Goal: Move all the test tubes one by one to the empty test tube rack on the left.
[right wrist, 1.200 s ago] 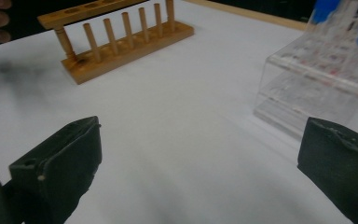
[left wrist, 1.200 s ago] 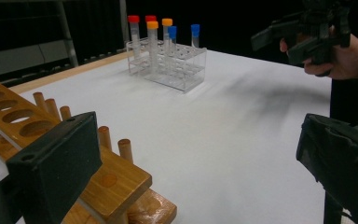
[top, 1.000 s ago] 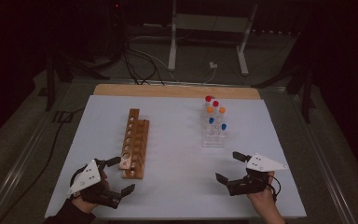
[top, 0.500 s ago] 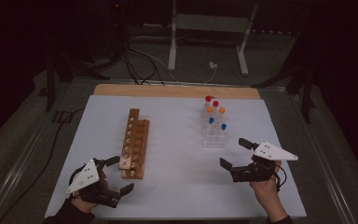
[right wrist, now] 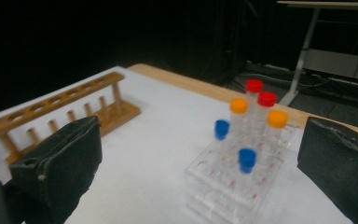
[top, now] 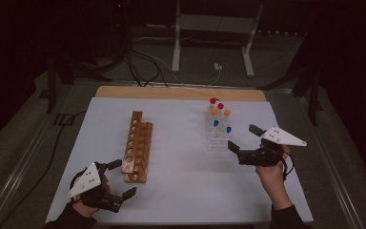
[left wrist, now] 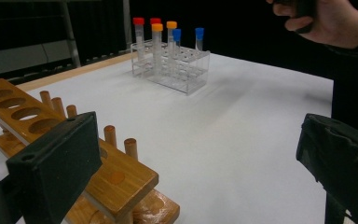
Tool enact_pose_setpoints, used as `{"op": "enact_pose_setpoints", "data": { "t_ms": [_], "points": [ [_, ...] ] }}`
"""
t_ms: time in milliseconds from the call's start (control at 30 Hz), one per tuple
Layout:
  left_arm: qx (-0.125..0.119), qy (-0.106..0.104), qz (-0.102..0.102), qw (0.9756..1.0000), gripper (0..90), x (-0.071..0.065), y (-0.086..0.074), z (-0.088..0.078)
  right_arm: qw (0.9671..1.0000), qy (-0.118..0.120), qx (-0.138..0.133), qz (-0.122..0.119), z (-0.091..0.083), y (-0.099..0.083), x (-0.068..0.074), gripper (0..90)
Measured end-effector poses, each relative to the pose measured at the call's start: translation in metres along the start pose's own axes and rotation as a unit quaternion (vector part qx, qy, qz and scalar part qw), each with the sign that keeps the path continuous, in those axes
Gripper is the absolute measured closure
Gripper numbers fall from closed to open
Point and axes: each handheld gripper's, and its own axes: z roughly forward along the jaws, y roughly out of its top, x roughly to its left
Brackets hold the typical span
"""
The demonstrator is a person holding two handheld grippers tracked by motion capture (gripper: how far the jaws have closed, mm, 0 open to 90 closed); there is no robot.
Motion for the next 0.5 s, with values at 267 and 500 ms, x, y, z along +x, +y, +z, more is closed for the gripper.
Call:
{"op": "enact_pose_setpoints", "data": {
  "t_ms": [267, 500],
  "points": [
    [-0.001, 0.001, -0.004, 1.0, 0.6, 0.001, -0.001, -0.001, 0.9995, -0.025, 0.008, 0.015, 0.022, 0.001, -0.02, 0.0],
    [0.001, 0.001, -0.004, 1.0, 0.6, 0.001, -0.001, 0.0, 0.9983, -0.04, 0.034, 0.024, 0.037, -0.01, -0.028, 7.0]
  ]
}}
